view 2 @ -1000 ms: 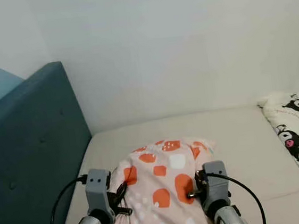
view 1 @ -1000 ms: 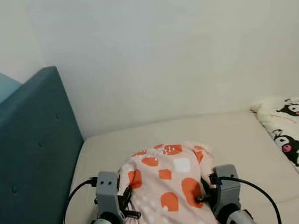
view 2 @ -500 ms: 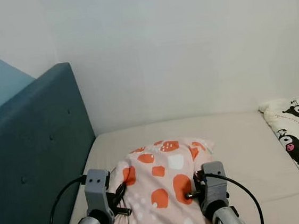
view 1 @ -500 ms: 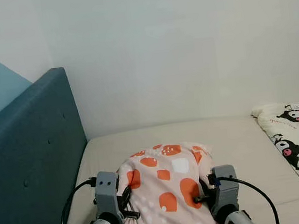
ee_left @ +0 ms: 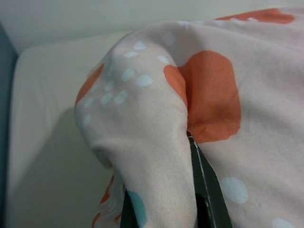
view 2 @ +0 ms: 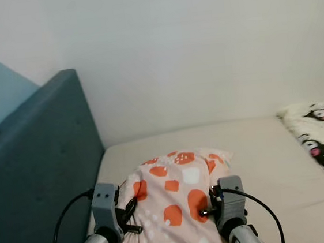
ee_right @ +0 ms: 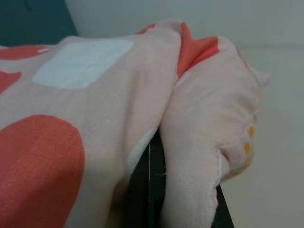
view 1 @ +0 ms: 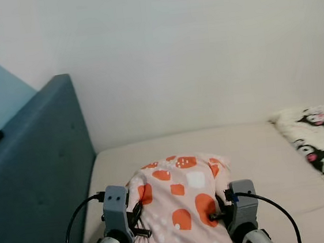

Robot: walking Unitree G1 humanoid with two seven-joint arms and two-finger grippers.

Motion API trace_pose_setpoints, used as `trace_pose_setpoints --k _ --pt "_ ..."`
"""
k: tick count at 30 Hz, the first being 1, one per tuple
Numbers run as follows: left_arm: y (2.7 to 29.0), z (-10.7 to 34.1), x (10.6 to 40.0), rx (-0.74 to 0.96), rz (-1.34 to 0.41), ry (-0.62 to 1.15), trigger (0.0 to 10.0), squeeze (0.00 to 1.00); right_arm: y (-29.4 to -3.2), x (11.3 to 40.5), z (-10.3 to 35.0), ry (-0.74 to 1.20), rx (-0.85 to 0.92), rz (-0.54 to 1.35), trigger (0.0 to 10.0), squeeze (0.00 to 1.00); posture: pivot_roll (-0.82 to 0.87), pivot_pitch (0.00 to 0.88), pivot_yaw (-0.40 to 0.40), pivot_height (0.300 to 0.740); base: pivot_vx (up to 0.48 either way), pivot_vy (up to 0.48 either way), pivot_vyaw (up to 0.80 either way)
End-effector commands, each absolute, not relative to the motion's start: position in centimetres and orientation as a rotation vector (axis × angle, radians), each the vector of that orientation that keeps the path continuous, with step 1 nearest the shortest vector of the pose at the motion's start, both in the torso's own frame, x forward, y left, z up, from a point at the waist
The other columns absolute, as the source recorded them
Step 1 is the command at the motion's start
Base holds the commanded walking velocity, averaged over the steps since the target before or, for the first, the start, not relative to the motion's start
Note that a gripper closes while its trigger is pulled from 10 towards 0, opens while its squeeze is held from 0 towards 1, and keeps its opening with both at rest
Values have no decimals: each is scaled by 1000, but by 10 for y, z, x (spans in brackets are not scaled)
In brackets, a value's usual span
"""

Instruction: Clean up the room

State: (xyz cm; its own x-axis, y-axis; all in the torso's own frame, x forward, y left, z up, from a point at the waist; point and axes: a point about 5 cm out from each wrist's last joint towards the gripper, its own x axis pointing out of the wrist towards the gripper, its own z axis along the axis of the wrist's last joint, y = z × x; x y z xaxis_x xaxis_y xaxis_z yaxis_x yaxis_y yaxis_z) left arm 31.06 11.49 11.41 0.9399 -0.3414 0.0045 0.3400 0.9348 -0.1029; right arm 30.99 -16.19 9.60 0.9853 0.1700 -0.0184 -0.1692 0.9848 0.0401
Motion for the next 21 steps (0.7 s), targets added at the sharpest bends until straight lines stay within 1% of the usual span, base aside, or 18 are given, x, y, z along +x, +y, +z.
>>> trace_pose_setpoints --k 1,2,10,17,18,21 --pt "109 123 311 -111 -382 -38 10000 0 -155 311 103 -22 43 197 10000 0 -13 106 -2 724 0 428 0" --pt "109 123 311 -111 -382 -38 10000 0 -155 311 103 -22 43 197 10000 0 -13 106 -2 724 0 428 0" --pt "108 124 311 -97 -378 -45 10000 0 -155 311 102 -20 44 195 10000 0 -13 107 0 724 0 0 0" --pt "106 124 310 -93 -372 -45 10000 0 -156 310 102 -20 42 195 10000 0 -12 111 -2 724 0 -480 0" --pt "105 123 309 -125 -372 -37 10000 0 -156 310 102 -20 42 195 10000 0 -12 112 -2 724 0 0 0" --pt "104 123 309 -118 -373 -38 10000 0 -156 310 102 -20 42 194 10000 0 -12 112 -2 724 0 0 0"
